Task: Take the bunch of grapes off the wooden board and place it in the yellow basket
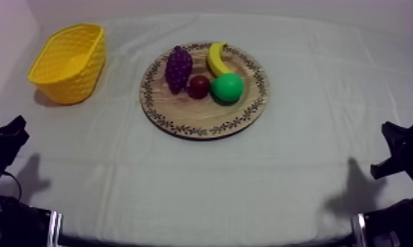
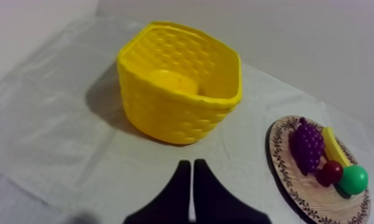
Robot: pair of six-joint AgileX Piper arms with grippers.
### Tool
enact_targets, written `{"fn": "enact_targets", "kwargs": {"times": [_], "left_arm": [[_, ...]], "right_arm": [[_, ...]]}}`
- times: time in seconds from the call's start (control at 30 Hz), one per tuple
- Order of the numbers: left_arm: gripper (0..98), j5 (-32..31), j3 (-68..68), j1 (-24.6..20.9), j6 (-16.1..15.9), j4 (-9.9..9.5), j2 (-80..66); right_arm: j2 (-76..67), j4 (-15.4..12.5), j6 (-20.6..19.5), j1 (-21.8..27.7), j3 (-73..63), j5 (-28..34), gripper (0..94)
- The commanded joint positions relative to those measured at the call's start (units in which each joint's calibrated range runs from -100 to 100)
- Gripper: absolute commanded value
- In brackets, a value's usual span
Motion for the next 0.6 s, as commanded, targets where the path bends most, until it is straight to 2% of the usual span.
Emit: {"fn": "enact_targets", "kwargs": {"times": [0.0, 0.3, 0.47, 0.5, 0.57], "left_arm": [[0.0, 0.02, 0.00, 0.00, -0.01, -0.03, -0.02], [0.0, 0.02, 0.00, 0.16, 0.01, -0.03, -0.02], [0.0, -0.09, 0.00, 2.32, -0.12, -0.03, -0.20], [0.0, 0.07, -0.14, 3.16, 0.31, -0.05, -0.23], [0.0, 3.61, -1.60, 4.74, 3.17, -0.34, -0.15]], "right_arm": [[0.00, -0.01, -0.08, -0.01, 0.00, -0.01, 0.3], [0.00, -0.01, -0.08, -0.01, 0.00, -0.01, 0.3], [0.00, -0.01, -0.09, -0.01, 0.00, -0.01, 0.3], [0.00, -0.01, -0.08, -0.01, 0.00, -0.01, 0.3], [0.00, -0.01, -0.08, -0.01, 0.00, -0.01, 0.3]]}}
